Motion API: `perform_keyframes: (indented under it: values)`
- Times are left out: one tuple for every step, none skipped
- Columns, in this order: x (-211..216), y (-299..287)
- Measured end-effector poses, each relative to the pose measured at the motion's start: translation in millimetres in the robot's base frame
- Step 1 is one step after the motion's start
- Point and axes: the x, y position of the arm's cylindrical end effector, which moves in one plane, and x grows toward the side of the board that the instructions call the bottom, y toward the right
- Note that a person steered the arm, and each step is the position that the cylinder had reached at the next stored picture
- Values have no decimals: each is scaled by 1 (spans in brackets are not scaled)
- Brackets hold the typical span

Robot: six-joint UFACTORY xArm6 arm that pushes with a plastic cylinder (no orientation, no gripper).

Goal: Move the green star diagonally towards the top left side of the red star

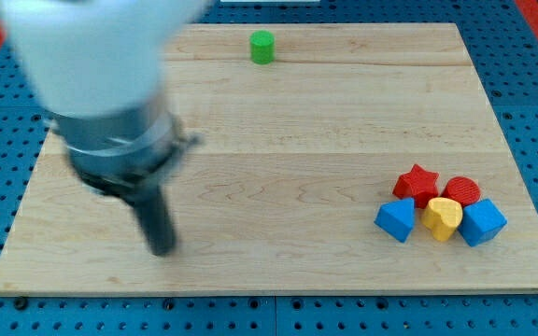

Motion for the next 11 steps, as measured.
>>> perform_keyframes:
  values:
    - [-65,-62]
    - [-124,-92]
    - [-160,-102]
    - [-169,-68]
    - [-169,24]
    - [-169,62]
    - [-176,-10]
    - [-195,-20]
    - [-197,52]
    - [-173,167]
    - [-136,240]
